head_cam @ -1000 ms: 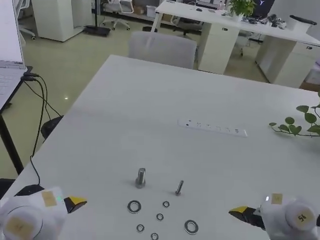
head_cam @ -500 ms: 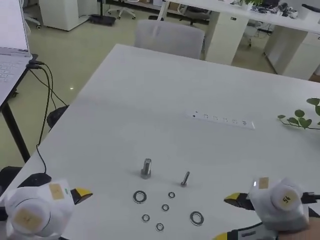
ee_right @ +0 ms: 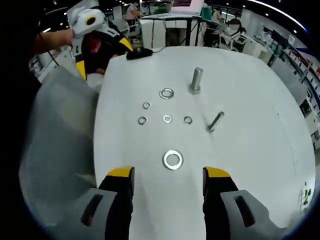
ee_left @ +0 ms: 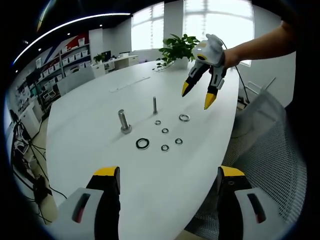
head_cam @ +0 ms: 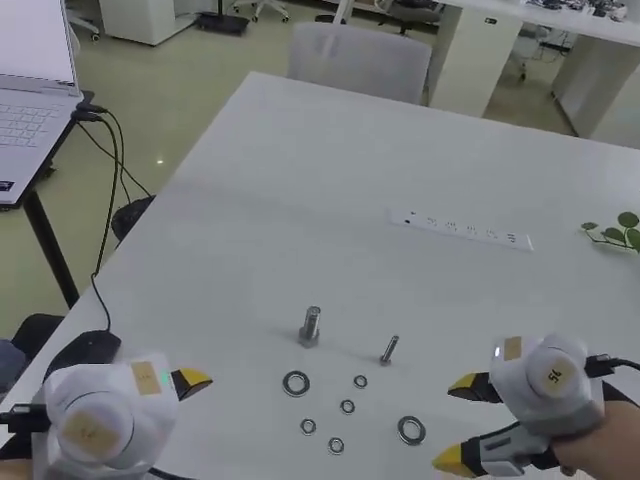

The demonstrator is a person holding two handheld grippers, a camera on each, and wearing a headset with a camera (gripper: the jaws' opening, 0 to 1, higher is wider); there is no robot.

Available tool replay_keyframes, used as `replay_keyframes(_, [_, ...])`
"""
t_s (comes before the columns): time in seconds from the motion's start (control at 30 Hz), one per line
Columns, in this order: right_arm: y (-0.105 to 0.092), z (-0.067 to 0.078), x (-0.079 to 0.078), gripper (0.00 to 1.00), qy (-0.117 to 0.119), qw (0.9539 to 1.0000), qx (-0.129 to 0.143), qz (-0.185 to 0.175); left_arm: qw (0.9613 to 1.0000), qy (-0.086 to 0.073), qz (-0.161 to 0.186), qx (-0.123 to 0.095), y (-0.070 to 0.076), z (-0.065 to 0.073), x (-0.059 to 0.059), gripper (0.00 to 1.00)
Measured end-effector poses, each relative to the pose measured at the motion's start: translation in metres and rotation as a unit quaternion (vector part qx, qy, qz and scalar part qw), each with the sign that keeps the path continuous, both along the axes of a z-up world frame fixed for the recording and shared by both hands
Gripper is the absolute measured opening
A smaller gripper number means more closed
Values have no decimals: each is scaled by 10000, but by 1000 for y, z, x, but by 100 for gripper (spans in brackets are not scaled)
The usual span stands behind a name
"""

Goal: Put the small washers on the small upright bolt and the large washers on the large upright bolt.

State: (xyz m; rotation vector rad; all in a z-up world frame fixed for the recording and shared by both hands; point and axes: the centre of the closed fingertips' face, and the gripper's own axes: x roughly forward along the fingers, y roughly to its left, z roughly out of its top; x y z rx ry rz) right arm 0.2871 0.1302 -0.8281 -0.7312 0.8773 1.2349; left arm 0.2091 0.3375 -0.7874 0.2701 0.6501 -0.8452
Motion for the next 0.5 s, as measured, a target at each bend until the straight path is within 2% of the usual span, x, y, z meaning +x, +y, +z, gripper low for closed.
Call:
replay_keyframes(0.37, [8,-15,3,52,15,9987,-262,437,10000,-26,34,-3,3,0,3,77])
replay_keyframes(0.5, [10,-20,6,50,41,9981,-334,511,10000,-15,-42,79,1,-5,1,77])
